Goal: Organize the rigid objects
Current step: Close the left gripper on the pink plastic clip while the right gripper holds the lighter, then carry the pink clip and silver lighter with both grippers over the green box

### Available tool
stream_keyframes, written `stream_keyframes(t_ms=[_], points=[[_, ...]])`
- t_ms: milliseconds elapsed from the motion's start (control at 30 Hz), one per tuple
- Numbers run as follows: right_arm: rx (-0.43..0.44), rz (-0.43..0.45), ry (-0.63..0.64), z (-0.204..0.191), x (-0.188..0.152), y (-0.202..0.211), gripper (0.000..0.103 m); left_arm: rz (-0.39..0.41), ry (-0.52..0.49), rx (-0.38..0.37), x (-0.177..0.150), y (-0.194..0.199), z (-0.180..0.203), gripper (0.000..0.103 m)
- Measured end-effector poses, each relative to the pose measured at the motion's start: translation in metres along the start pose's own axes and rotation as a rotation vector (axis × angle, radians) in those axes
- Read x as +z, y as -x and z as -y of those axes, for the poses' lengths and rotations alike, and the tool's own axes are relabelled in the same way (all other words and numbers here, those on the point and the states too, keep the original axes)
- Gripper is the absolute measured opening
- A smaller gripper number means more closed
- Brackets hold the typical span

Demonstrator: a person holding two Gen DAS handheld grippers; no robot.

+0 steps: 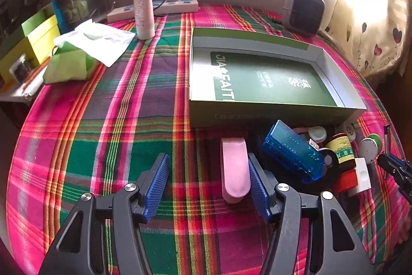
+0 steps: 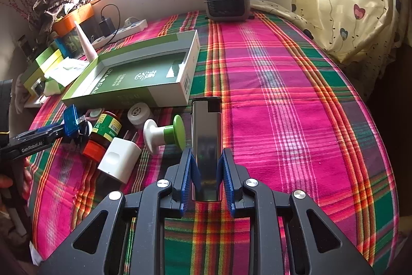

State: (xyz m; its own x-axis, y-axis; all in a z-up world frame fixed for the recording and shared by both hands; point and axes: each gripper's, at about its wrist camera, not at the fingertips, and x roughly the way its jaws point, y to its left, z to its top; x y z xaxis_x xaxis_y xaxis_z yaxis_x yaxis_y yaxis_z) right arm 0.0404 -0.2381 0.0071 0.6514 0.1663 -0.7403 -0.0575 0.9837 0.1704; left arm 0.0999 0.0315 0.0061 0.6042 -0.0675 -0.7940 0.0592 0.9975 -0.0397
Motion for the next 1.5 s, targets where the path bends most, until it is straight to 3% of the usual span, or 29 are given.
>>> stream_keyframes(t_ms=[133,400,633,700,900,1500], points=[[0.0,-0.003,0.001,0.0,0.0,-0.002,0.024,0.008,-0.025,0.022,-0.001,-0.001,0.002,0.058],[0.005,-0.011,-0.002,0.001,0.0,-0.004,0.024,0.019,0.003,0.032,0.001,0.0,-0.005,0.039],[0.011,-0.013,-0.002,0.001,0.0,-0.005,0.024,0.022,0.012,0.031,0.001,0.001,-0.007,0.033],[0.012,-0.013,-0.002,0.001,0.0,-0.005,0.024,0.022,0.009,0.031,0.001,0.001,-0.007,0.026],[0.012,-0.013,-0.002,0.001,0.0,-0.005,0.024,0.022,0.01,0.041,0.002,0.001,-0.008,0.019],[0.0,0.029,0.031,-0.006,0.014,0.008,0.024,0.071,0.007,0.019,0.013,0.025,-0.012,0.017]])
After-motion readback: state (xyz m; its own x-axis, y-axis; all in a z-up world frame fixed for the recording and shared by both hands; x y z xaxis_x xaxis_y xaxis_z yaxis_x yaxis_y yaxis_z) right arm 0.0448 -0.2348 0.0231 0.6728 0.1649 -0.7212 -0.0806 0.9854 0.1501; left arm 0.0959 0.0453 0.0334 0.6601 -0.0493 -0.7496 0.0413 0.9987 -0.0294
